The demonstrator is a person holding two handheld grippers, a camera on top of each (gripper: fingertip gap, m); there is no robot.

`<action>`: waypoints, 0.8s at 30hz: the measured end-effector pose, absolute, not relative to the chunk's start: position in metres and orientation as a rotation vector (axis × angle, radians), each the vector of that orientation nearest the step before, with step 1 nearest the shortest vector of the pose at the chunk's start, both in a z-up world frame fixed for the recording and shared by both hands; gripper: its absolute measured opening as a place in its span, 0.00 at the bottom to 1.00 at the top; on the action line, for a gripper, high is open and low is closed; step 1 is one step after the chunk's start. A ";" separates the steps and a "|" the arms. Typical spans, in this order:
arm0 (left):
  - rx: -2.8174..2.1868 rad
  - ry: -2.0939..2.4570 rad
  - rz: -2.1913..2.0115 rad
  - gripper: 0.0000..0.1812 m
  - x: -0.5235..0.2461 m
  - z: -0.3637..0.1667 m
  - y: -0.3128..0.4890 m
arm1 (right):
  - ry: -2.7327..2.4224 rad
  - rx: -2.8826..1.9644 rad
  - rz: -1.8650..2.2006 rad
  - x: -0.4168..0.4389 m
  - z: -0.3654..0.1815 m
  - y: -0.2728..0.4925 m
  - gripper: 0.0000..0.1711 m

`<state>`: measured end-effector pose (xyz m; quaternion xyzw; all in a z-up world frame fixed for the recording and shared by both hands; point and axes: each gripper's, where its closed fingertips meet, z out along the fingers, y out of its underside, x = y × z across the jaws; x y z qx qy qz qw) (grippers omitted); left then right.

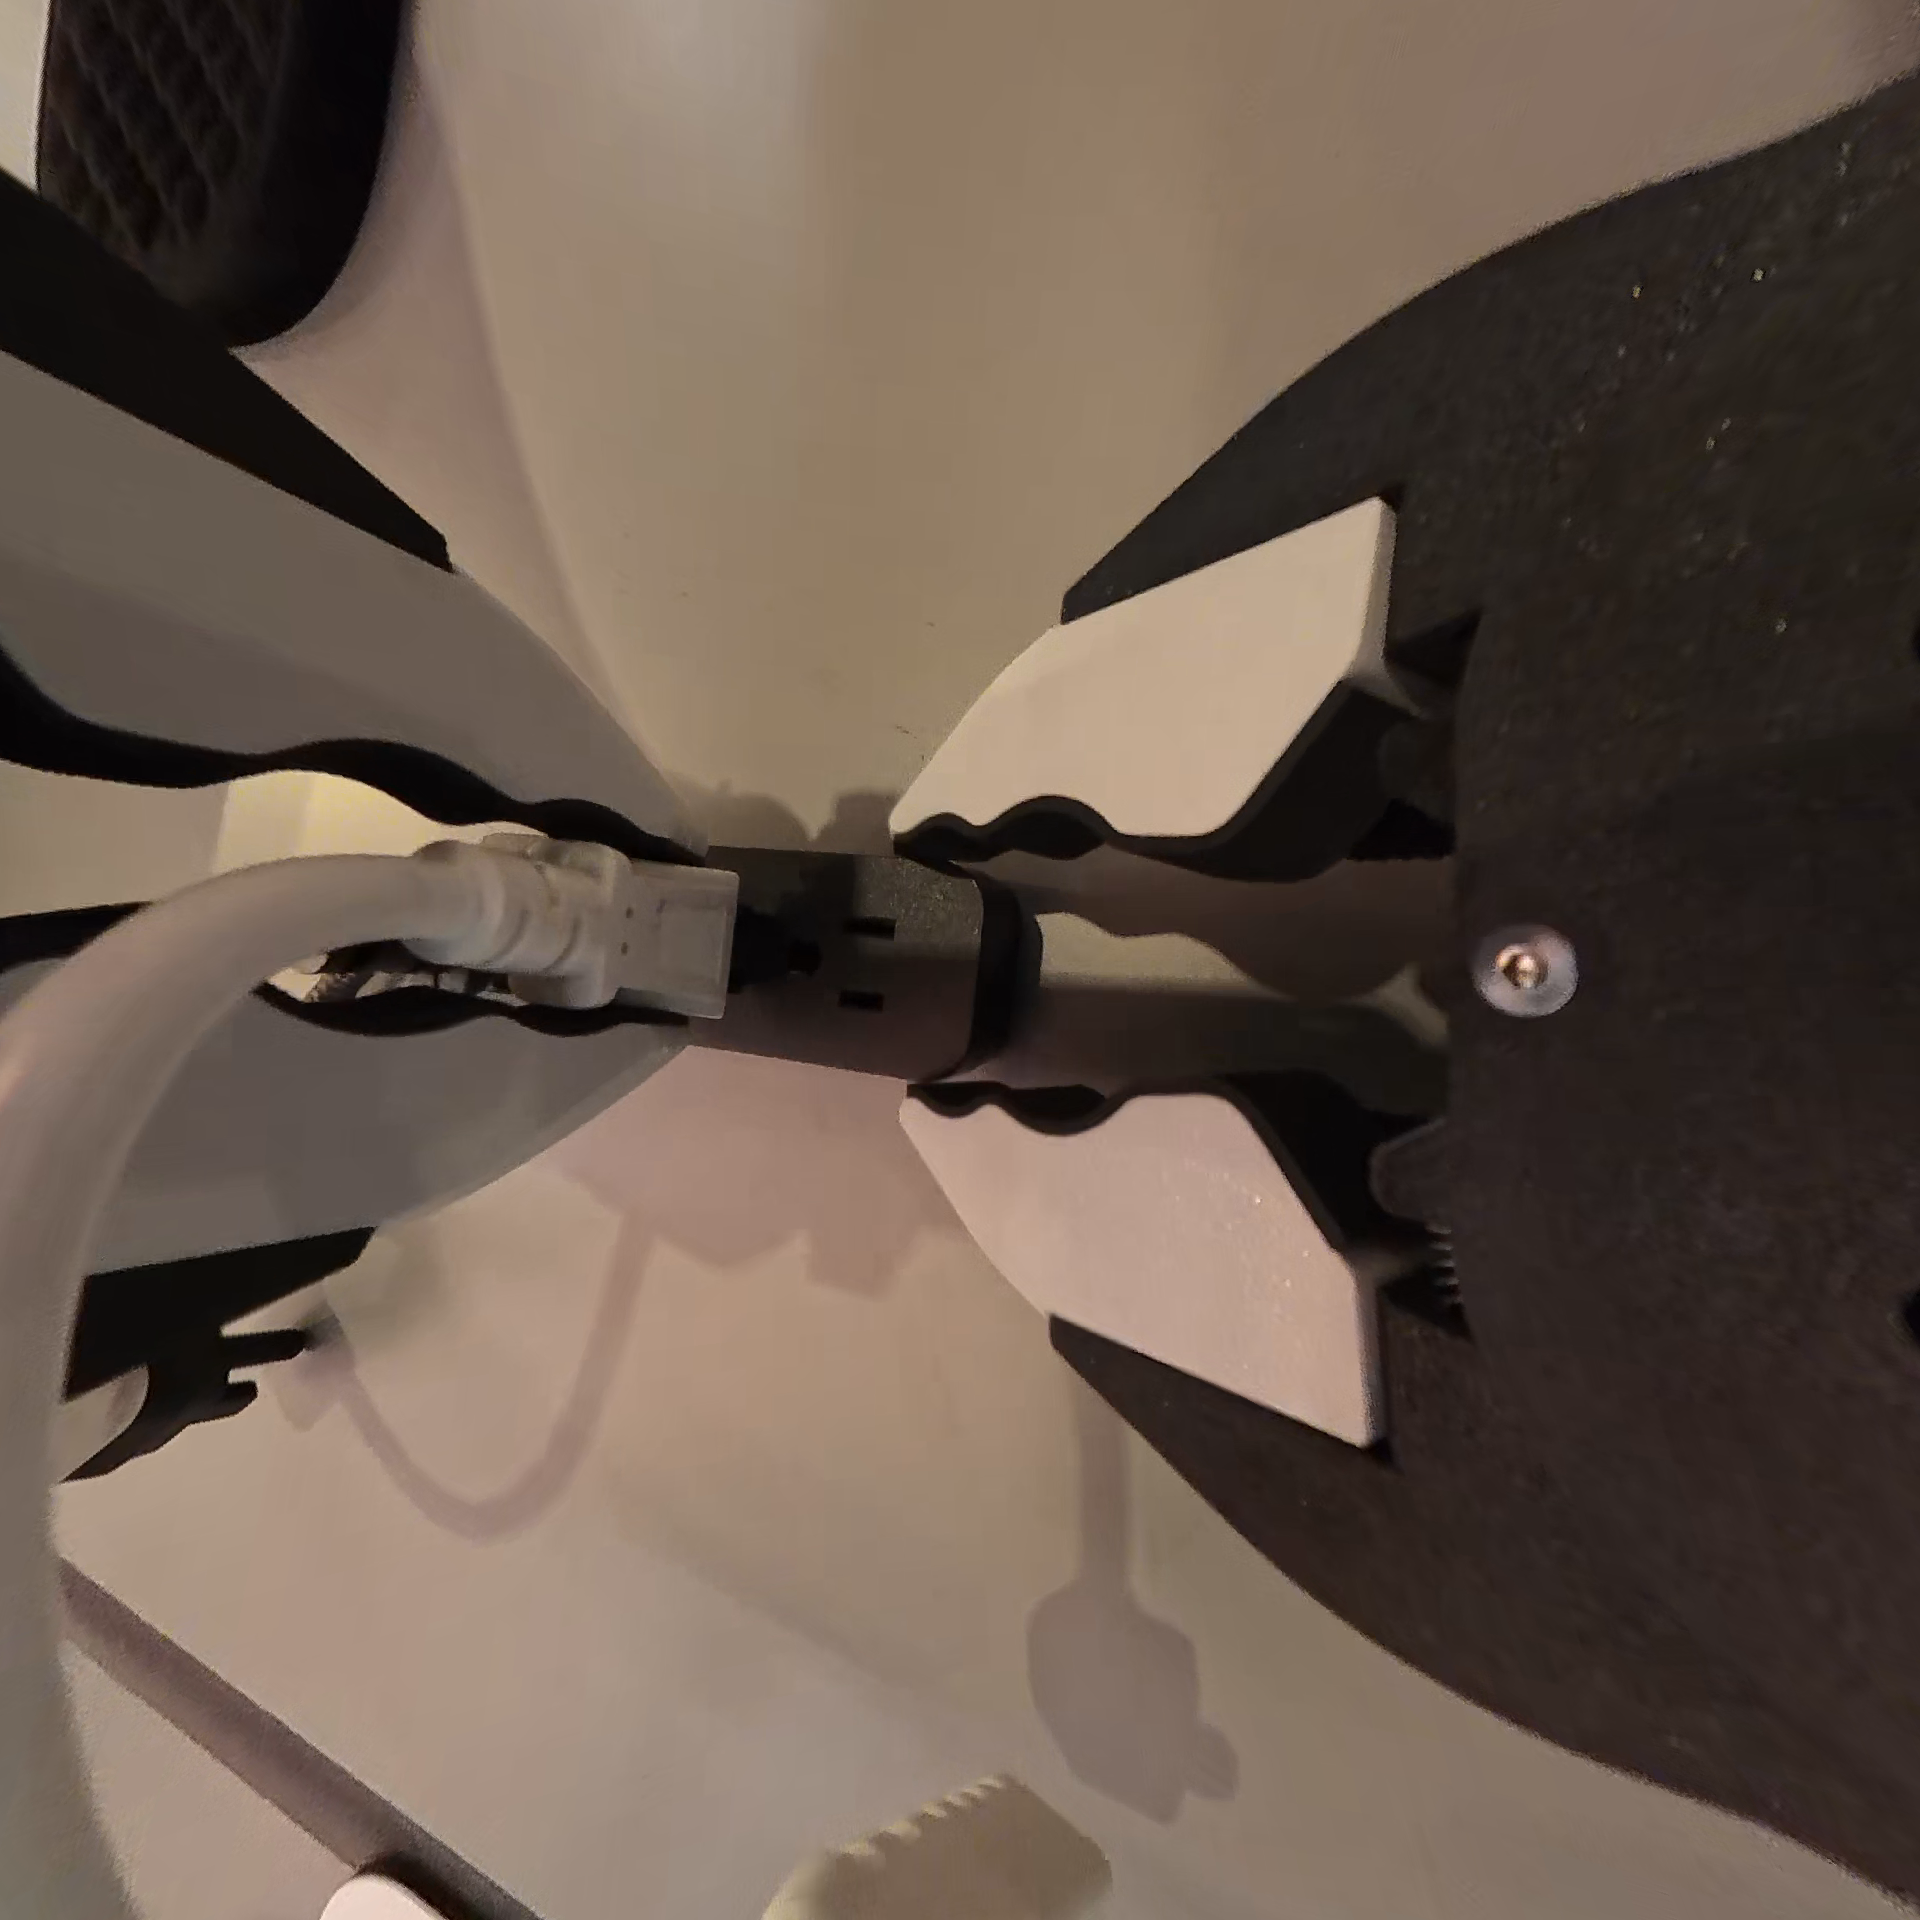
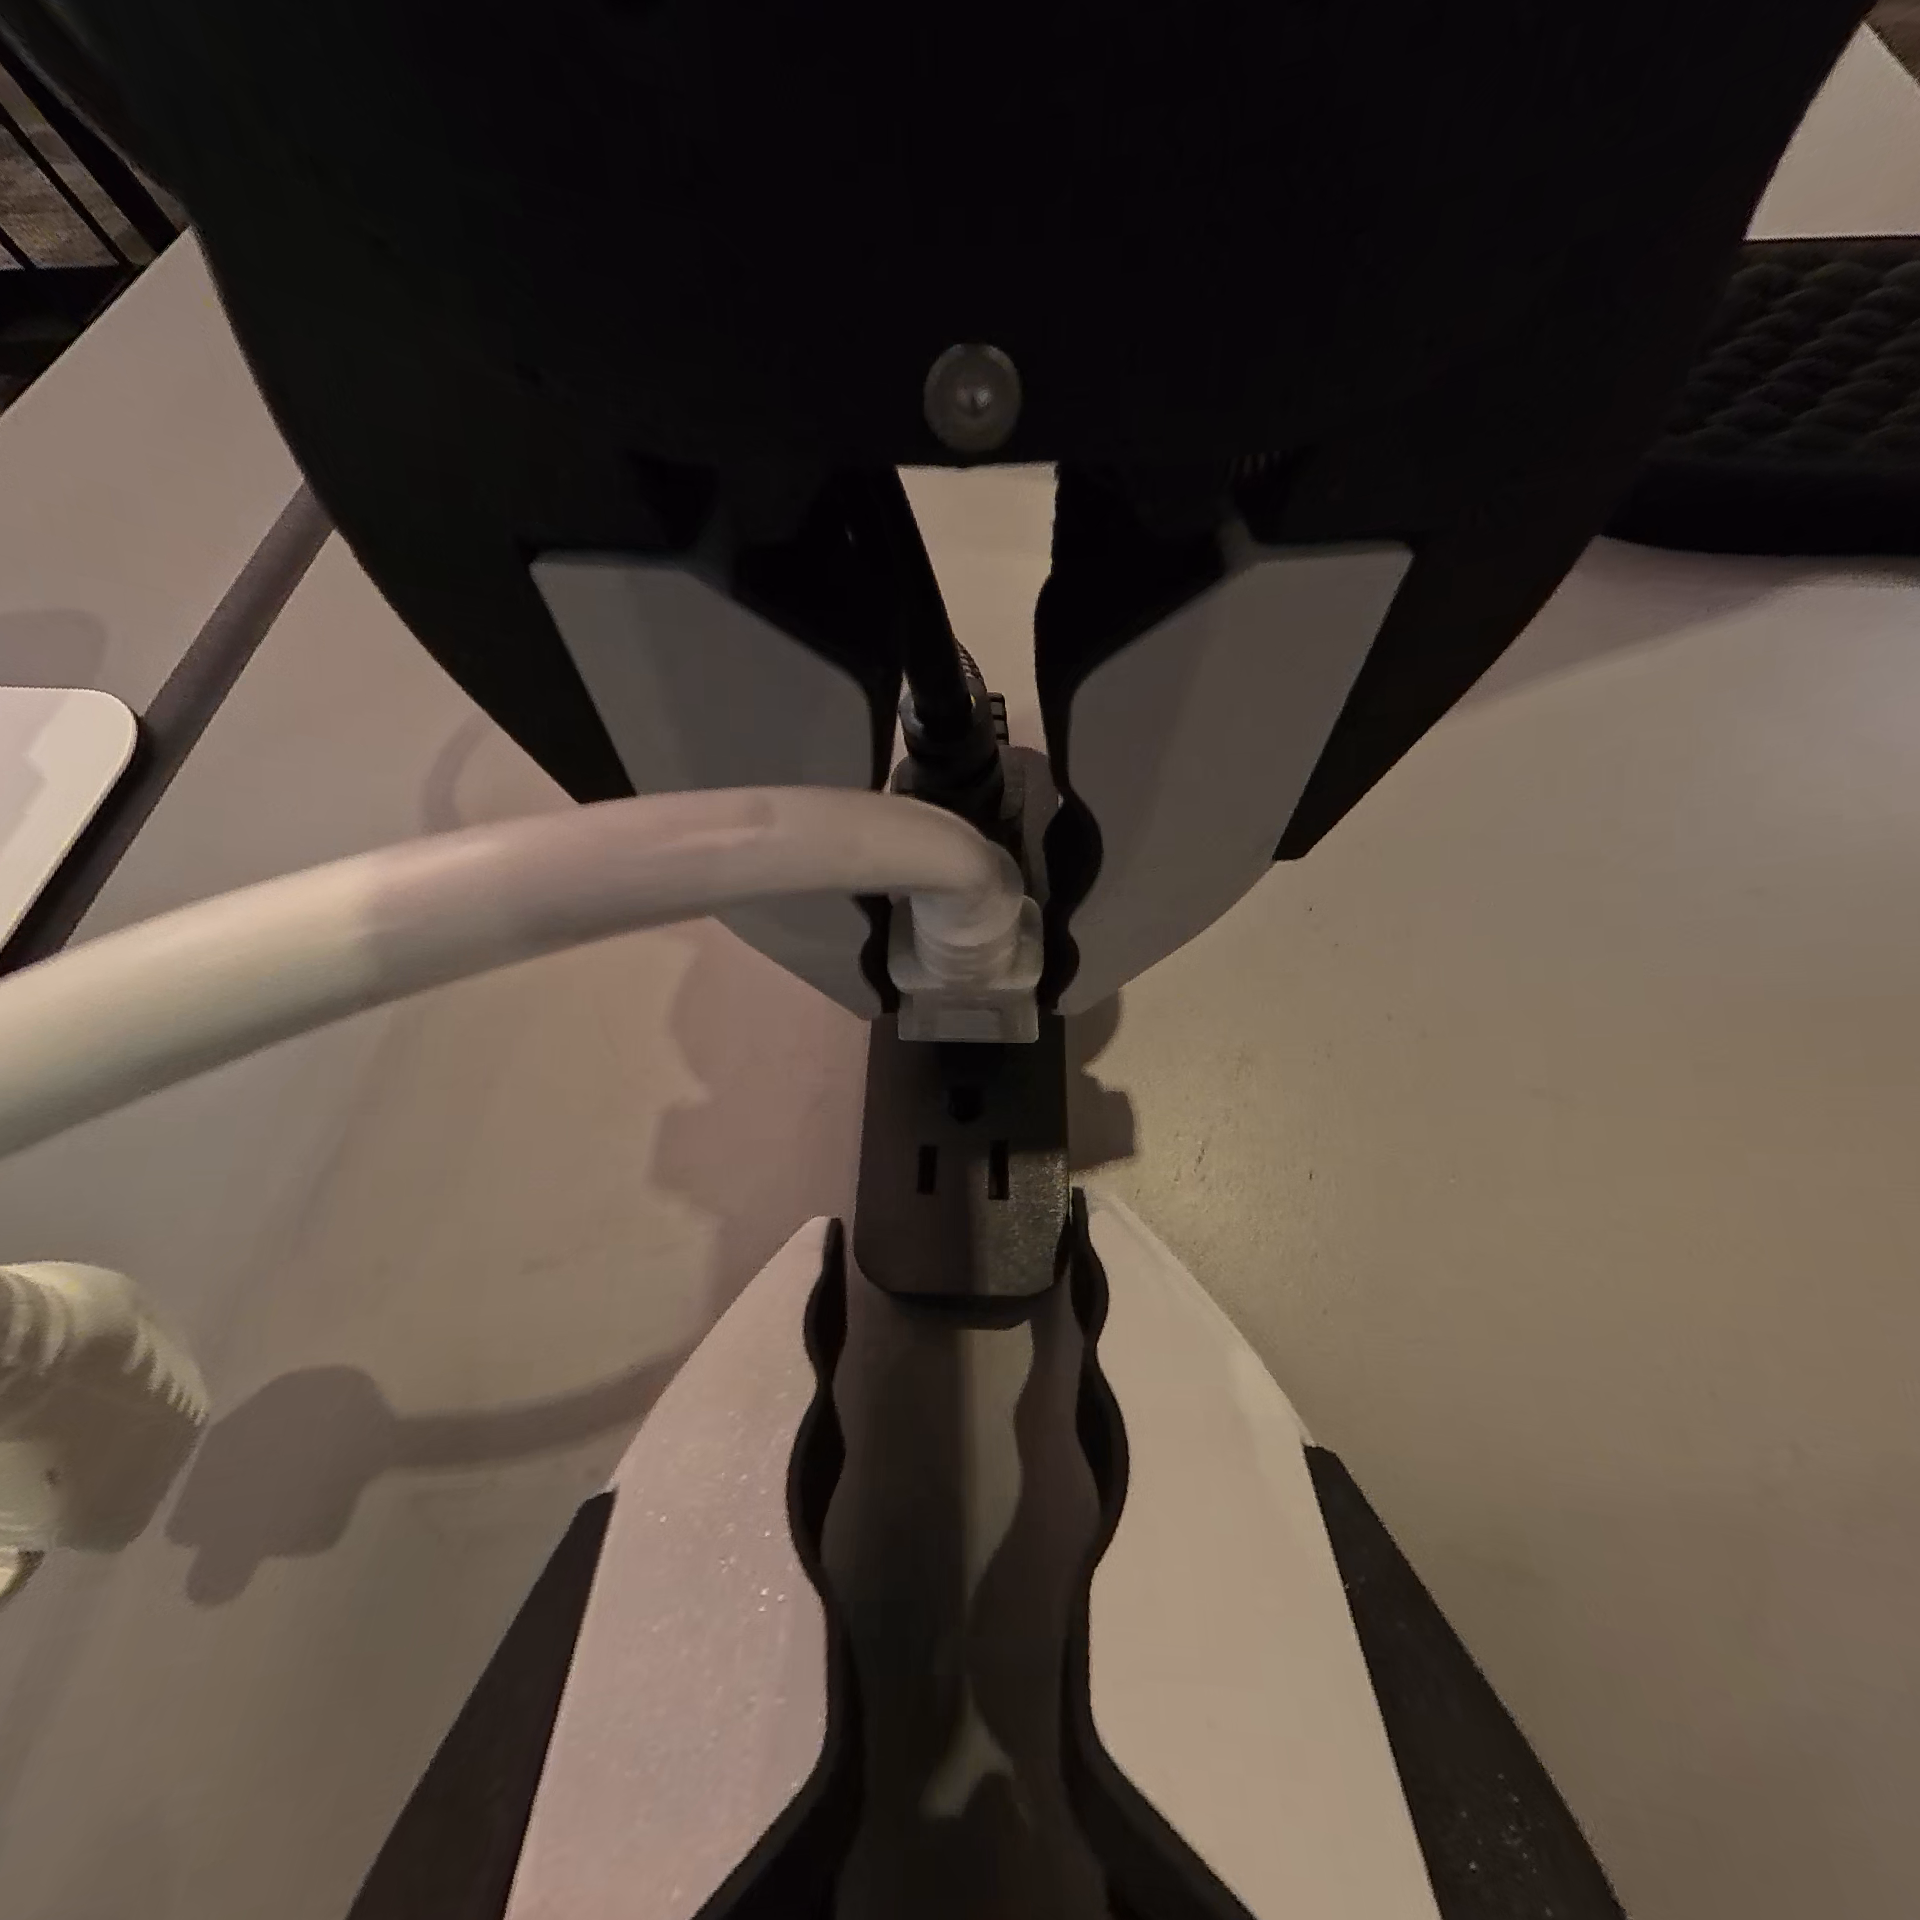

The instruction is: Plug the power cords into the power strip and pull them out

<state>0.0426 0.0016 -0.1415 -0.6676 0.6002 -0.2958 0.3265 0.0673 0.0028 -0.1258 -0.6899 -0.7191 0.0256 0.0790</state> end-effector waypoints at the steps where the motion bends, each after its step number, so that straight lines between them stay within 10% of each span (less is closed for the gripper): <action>1: -1.748 1.575 -0.770 0.22 0.043 -0.142 0.002 | -2.152 -2.061 0.075 0.067 -0.126 0.003 0.16; 24: -1.781 1.657 -0.708 0.26 0.037 -0.154 -0.002 | -2.166 -2.038 0.072 0.069 -0.126 0.002 0.16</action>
